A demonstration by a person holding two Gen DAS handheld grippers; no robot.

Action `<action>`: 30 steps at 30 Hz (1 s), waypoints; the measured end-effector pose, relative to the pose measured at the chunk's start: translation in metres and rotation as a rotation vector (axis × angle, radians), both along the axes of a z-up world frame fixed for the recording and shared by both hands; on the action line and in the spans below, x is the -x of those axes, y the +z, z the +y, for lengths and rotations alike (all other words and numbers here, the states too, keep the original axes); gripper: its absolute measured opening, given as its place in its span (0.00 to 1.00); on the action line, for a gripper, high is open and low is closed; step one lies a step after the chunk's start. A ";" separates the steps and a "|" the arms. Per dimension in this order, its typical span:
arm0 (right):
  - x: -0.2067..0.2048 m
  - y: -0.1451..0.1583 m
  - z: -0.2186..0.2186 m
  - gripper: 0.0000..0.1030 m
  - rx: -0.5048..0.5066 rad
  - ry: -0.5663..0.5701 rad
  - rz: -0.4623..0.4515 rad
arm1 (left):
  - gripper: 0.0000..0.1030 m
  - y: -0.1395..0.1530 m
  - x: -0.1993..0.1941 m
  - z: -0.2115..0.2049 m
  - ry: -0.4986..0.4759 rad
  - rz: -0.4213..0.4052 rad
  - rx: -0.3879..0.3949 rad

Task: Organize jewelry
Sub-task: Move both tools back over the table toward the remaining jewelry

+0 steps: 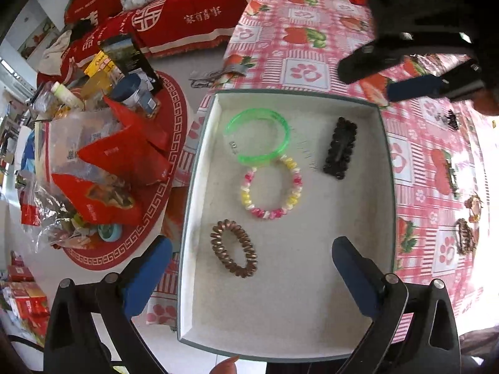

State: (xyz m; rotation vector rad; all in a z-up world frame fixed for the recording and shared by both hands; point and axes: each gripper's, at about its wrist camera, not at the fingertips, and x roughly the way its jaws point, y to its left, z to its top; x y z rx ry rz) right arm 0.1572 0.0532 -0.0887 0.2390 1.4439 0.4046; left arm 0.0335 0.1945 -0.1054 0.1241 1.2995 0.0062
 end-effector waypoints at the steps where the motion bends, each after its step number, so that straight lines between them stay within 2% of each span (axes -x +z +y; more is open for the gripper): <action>1: 0.003 0.003 -0.010 0.70 -0.005 -0.018 -0.002 | 1.00 0.002 -0.001 -0.003 -0.005 0.006 0.003; 2: 0.005 0.006 -0.019 0.79 -0.009 -0.034 -0.004 | 1.00 0.005 -0.001 -0.007 -0.013 0.012 0.006; 7: 0.021 0.015 -0.081 0.84 0.004 -0.158 -0.011 | 1.00 0.019 -0.006 -0.034 -0.066 0.007 0.010; 8: 0.025 0.016 -0.095 0.90 0.010 -0.189 -0.012 | 1.00 0.022 -0.007 -0.042 -0.081 0.004 0.009; 9: 0.027 0.016 -0.105 0.93 0.013 -0.206 -0.013 | 1.00 0.025 -0.009 -0.051 -0.095 -0.001 0.007; 12: 0.041 0.015 -0.148 0.93 0.046 -0.274 -0.026 | 1.00 0.032 -0.012 -0.077 -0.139 -0.007 0.011; 20: 0.071 -0.004 -0.246 0.93 0.100 -0.413 0.053 | 1.00 0.038 -0.022 -0.147 -0.222 0.016 0.038; 25: 0.079 -0.014 -0.292 0.93 0.126 -0.481 0.081 | 1.00 0.027 -0.026 -0.189 -0.252 0.055 0.050; 30: 0.076 -0.026 -0.321 0.93 0.151 -0.488 0.094 | 1.00 0.007 -0.034 -0.221 -0.244 0.126 0.069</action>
